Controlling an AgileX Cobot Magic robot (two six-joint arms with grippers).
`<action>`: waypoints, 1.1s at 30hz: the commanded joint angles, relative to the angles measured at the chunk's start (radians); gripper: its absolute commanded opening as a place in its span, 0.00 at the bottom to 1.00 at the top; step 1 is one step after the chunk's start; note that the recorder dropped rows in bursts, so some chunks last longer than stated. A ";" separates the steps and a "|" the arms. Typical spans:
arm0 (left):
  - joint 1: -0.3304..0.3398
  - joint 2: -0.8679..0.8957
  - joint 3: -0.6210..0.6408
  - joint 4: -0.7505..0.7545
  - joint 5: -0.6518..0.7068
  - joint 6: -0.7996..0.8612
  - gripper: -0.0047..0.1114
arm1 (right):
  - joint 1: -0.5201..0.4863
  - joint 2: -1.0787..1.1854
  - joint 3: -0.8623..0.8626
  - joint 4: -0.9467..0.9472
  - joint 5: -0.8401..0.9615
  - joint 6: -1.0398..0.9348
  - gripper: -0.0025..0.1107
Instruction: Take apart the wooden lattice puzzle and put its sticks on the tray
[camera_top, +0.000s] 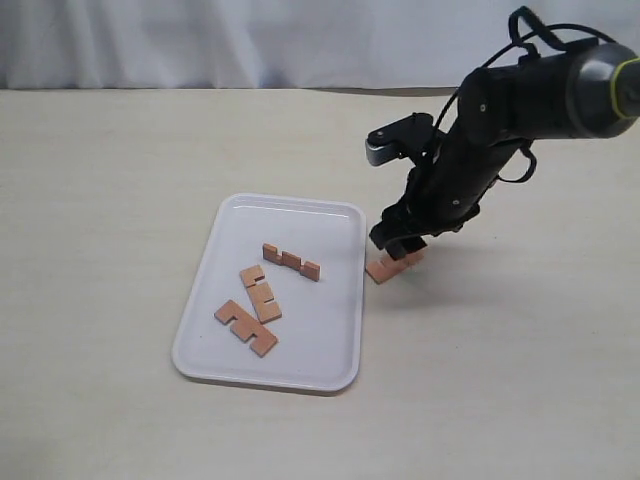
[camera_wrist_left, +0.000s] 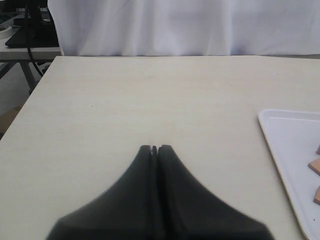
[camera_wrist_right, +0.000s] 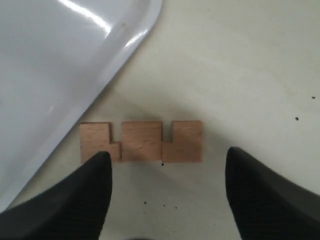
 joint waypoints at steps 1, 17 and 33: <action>-0.008 -0.003 0.003 0.000 -0.006 0.002 0.04 | -0.003 0.035 -0.017 -0.071 0.020 0.057 0.56; -0.008 -0.003 0.003 0.000 -0.006 0.002 0.04 | 0.009 0.053 -0.017 -0.138 0.008 0.126 0.56; -0.008 -0.003 0.003 0.000 -0.006 0.002 0.04 | 0.032 0.053 -0.017 -0.198 -0.025 0.168 0.52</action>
